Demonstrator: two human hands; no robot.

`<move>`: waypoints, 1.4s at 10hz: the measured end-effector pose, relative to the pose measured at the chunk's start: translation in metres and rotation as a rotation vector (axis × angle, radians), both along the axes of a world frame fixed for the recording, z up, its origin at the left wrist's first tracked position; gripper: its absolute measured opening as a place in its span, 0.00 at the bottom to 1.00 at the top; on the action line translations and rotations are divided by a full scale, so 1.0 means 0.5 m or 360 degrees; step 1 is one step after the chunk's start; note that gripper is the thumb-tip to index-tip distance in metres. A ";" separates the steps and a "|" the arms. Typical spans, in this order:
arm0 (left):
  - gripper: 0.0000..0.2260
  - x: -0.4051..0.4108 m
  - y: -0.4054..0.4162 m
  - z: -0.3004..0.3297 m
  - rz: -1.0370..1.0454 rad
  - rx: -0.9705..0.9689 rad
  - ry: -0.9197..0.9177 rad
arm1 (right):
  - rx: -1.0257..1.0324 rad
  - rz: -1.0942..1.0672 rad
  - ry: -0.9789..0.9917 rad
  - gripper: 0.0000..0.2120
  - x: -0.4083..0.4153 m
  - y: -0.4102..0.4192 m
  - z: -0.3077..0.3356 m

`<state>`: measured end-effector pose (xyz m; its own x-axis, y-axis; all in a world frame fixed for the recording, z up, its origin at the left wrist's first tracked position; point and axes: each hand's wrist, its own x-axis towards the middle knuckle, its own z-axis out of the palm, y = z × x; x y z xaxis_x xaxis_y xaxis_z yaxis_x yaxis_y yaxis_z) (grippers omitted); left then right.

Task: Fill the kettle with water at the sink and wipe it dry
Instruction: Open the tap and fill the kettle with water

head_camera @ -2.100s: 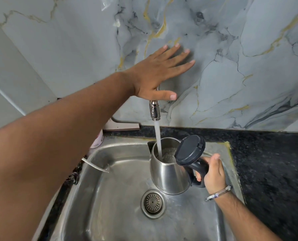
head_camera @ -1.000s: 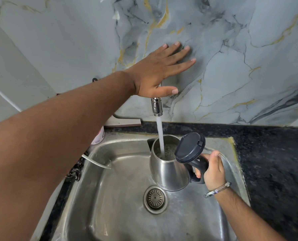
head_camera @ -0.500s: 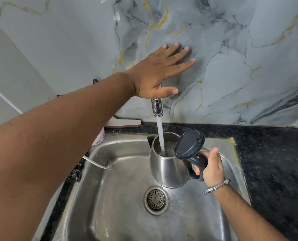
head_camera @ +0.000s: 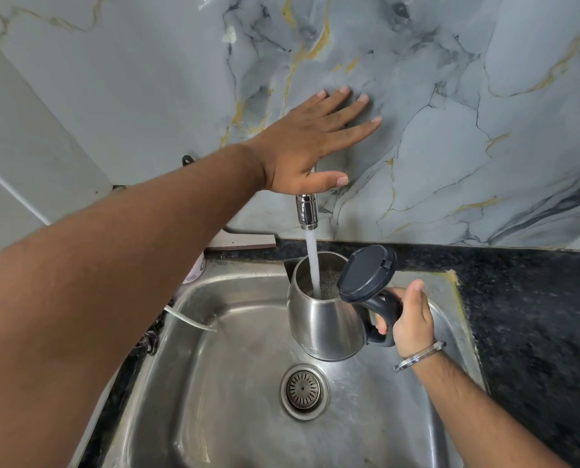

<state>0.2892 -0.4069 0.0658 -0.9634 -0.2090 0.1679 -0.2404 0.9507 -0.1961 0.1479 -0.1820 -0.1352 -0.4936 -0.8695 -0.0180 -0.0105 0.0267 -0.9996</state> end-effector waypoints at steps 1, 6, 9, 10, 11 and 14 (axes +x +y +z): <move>0.37 0.000 0.000 -0.001 0.0009 -0.0012 -0.0004 | -0.0008 0.0021 0.0051 0.40 -0.003 -0.009 0.003; 0.37 -0.001 0.001 0.001 0.0015 -0.0006 -0.0008 | -0.0008 0.0117 0.0079 0.45 -0.026 -0.037 -0.038; 0.37 0.000 0.003 0.003 0.0026 0.0006 -0.0016 | -0.0025 0.0151 0.0088 0.44 -0.023 -0.038 -0.027; 0.37 0.001 0.004 0.003 0.0027 0.0007 -0.0025 | -0.0040 0.0196 0.0062 0.45 -0.025 -0.038 -0.018; 0.37 0.001 0.004 0.003 0.0029 0.0014 -0.0024 | -0.0028 0.0179 0.0017 0.48 -0.031 -0.039 -0.011; 0.36 0.000 0.004 0.002 0.0031 0.0008 -0.0017 | -0.0022 0.0149 -0.0065 0.43 -0.025 -0.040 0.021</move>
